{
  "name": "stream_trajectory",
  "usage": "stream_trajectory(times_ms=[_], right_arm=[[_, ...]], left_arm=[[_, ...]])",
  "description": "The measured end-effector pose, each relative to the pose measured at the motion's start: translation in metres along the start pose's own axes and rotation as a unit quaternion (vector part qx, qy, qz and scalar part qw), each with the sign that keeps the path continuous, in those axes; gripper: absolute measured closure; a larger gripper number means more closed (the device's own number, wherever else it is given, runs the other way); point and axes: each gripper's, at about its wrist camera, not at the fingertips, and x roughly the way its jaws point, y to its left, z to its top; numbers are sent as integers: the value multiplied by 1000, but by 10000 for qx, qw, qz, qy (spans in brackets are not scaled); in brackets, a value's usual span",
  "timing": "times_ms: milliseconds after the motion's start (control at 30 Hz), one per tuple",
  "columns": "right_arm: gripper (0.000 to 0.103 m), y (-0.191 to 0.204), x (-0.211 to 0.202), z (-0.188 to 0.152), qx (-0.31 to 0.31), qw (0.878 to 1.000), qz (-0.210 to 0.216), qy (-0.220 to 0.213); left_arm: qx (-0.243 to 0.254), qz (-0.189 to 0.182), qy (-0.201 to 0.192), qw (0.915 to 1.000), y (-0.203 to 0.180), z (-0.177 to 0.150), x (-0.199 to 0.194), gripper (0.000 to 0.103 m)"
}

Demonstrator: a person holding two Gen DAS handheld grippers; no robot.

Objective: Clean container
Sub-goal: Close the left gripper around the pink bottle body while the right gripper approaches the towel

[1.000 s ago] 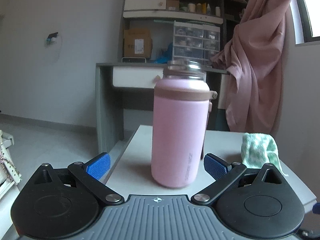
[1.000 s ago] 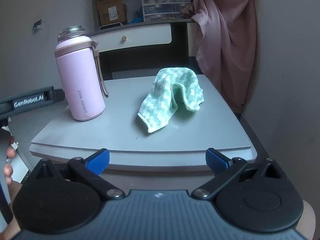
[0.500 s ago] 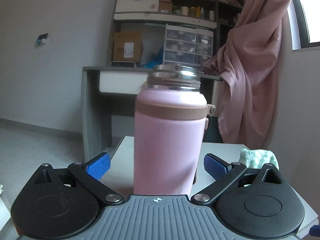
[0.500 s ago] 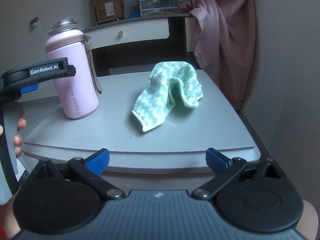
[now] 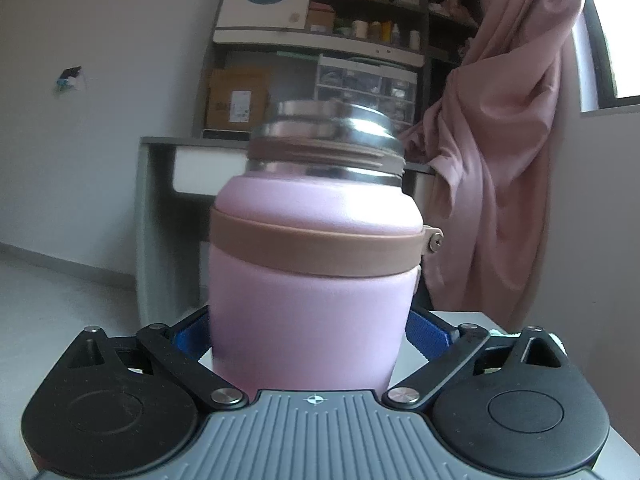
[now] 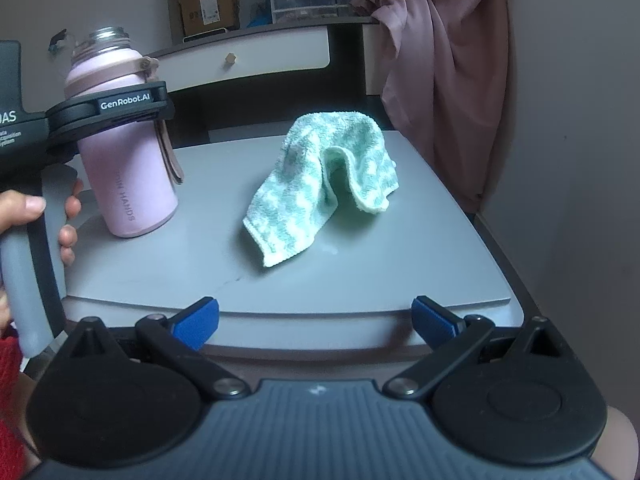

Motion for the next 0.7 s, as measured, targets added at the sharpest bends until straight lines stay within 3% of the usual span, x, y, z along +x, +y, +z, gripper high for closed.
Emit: stream_trajectory(times_ms=[700], right_arm=[[0,5,-11,14,-174,9995,132,-249]], left_arm=[[105,-201,2,9997,13,-3,-1,18]])
